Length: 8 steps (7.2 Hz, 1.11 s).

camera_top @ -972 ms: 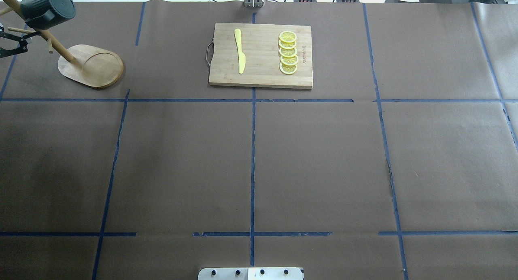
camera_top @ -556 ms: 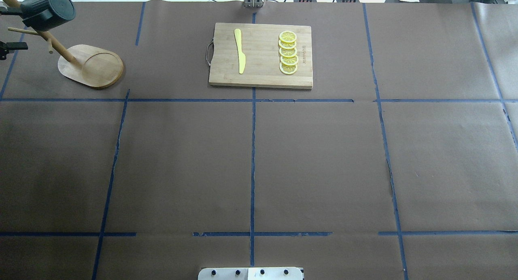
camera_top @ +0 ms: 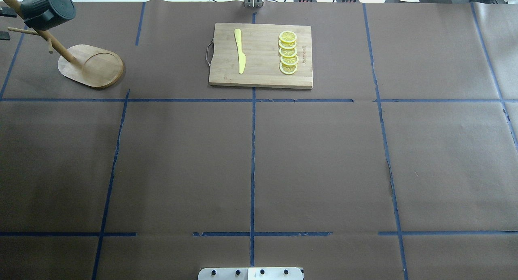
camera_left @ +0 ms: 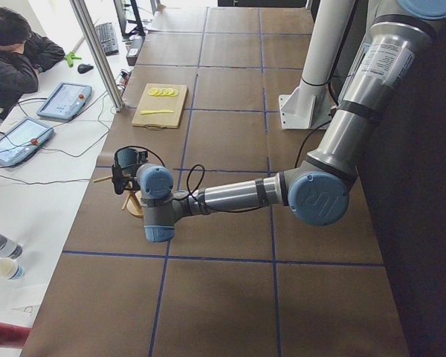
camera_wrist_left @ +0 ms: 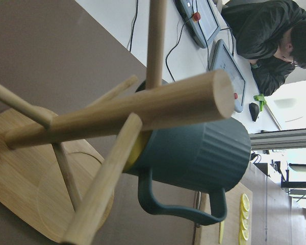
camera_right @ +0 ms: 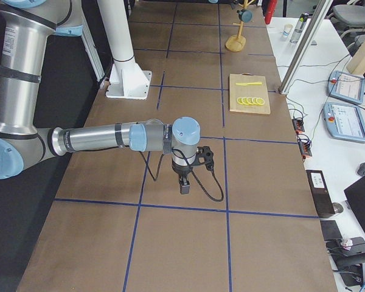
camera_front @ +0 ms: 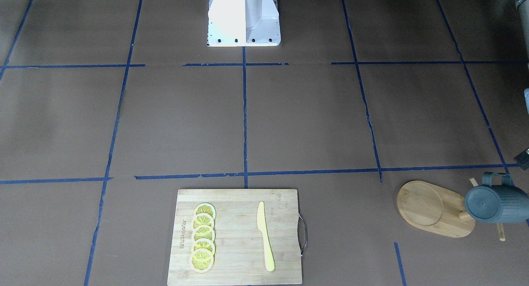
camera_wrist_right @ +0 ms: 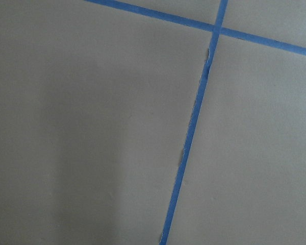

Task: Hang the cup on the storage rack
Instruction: 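Open the left gripper, leaving the mug on the peg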

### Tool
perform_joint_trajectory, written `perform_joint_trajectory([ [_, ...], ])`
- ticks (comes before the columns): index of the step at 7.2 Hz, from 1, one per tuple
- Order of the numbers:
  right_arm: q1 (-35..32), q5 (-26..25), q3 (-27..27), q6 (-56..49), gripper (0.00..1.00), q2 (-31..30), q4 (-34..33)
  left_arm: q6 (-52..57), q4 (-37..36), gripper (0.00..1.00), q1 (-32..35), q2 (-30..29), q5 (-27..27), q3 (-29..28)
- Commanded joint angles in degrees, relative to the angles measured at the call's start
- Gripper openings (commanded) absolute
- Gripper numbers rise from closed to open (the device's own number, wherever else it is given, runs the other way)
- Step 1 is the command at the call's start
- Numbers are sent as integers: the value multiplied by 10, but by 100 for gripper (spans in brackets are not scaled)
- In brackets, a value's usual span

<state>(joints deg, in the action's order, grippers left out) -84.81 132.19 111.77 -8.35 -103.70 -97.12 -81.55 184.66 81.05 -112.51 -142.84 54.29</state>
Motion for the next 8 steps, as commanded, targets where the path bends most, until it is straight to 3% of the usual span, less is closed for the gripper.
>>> perform_joint_trajectory([
  [1,0,0,-1,0,100,-1,0,232,-99,100,11,3,28,-1],
  [4,0,0,-2,0,100,-1,0,483,-197,100,21,14,41,-1],
  [6,0,1,-2,0,100,-1,0,467,-216,100,24,18,18,24],
  [8,0,1,-2,0,100,-1,0,467,-309,100,46,20,-43,98],
])
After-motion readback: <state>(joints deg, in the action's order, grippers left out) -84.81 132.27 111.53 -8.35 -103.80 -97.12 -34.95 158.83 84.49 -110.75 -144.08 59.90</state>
